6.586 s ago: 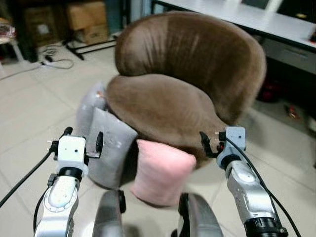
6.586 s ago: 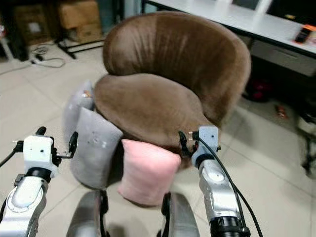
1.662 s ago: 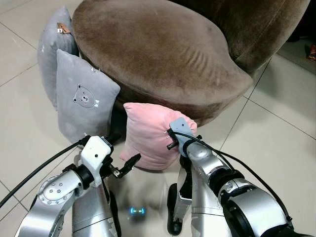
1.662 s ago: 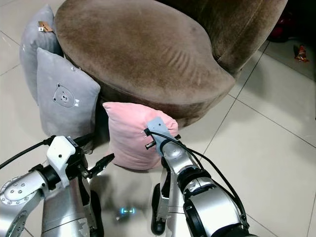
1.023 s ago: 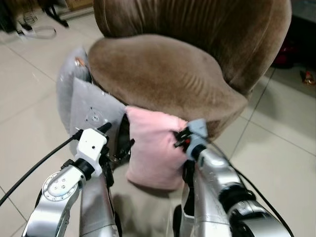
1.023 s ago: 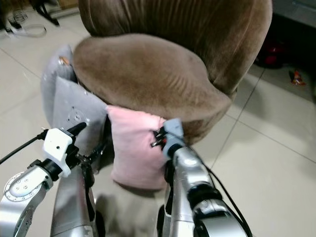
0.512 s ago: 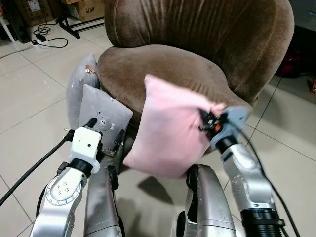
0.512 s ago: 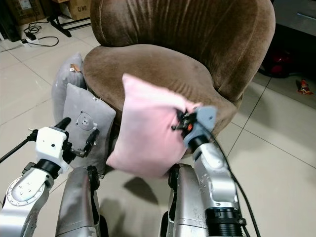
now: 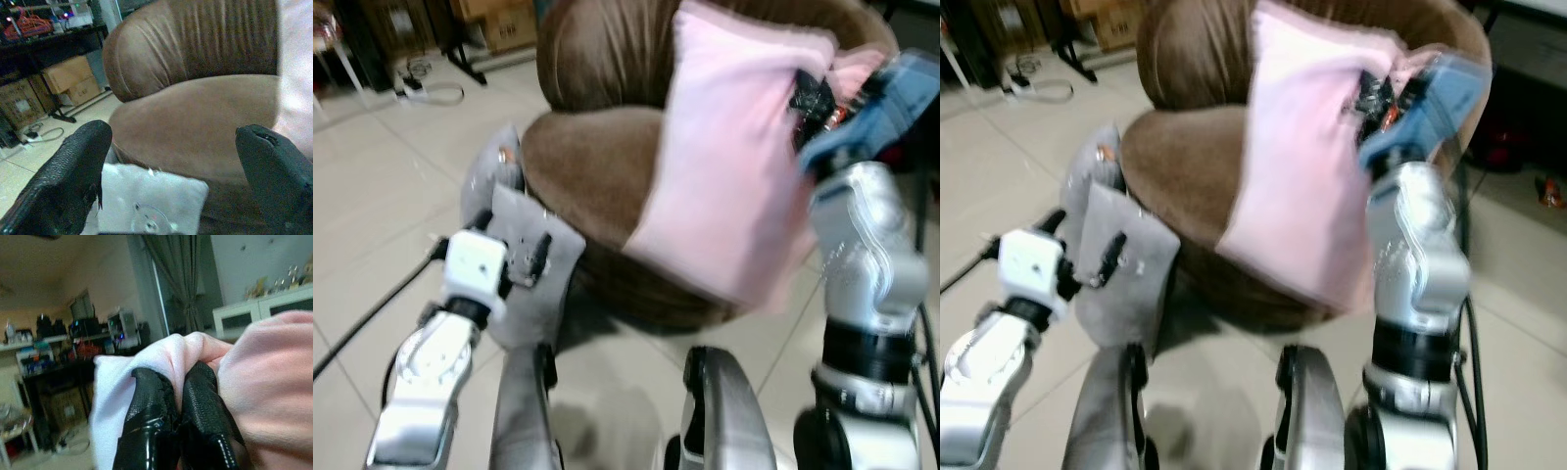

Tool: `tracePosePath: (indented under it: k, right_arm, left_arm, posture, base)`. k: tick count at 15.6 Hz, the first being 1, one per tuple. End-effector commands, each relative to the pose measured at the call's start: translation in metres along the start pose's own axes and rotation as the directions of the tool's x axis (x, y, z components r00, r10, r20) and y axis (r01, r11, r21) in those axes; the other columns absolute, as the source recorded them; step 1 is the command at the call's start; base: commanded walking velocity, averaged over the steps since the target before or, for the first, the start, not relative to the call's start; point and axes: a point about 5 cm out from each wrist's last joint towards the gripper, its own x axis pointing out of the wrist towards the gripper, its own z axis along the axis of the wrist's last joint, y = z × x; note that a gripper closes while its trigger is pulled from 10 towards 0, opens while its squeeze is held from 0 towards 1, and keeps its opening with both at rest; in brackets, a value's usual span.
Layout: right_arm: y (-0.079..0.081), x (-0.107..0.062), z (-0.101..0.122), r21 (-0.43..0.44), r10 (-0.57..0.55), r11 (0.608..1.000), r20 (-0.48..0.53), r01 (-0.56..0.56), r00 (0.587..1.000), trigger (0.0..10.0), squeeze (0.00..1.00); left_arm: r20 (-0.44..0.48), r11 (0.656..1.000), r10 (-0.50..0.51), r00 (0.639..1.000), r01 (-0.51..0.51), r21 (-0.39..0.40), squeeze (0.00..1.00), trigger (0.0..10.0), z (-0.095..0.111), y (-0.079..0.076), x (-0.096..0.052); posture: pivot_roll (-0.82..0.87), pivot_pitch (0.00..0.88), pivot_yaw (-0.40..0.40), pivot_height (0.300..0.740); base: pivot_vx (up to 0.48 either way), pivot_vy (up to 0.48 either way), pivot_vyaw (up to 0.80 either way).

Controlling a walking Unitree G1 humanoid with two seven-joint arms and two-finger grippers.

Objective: Move the pillow to the sofa from floor

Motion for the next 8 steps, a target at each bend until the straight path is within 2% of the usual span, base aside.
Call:
tracePosePath:
  k: [1,3,5,7,8]
  right_arm:
    - [-0.004,0.000,0.002,0.007,-0.021,1.000,0.015,0.021,1.000,10.0,0.00]
    - [-0.003,-0.006,-0.021,-0.010,-0.029,1.000,-0.058,0.029,0.998,10.0,0.00]
    - [0.003,-0.025,-0.063,-0.048,-0.010,0.999,-0.234,-0.002,0.972,10.0,0.00]
    - [0.001,-0.044,-0.103,-0.127,-0.038,0.992,-0.417,-0.017,0.908,10.0,0.00]
    - [-0.002,-0.051,-0.116,-0.159,-0.059,0.987,-0.463,-0.017,0.885,10.0,0.00]
  left_arm:
    - [0.004,1.000,0.010,1.000,-0.010,0.013,0.00,10.0,0.002,0.002,0.000]
    - [0.005,1.000,0.011,1.000,-0.011,0.019,0.00,10.0,0.003,0.003,0.000]
    - [-0.003,1.000,0.012,1.000,-0.012,0.020,0.00,10.0,0.001,0.004,0.000]
    - [-0.025,1.000,0.020,0.999,-0.020,0.025,0.00,10.0,-0.002,0.004,0.000]
    - [-0.030,0.999,0.021,0.999,-0.021,0.026,0.00,10.0,-0.003,0.004,0.001]
  posture:
    - [0.06,0.000,-0.047,0.565]
    - [0.07,0.000,-0.049,0.585]
    - [0.07,0.000,-0.048,0.610]
    - [0.07,0.000,-0.046,0.630]
    - [0.07,0.000,-0.046,0.640]
  base:
    - [0.000,0.000,0.00]
    - [0.000,0.000,0.00]
    - [0.000,0.000,0.00]
    - [0.000,0.000,0.00]
    - [0.000,0.000,0.00]
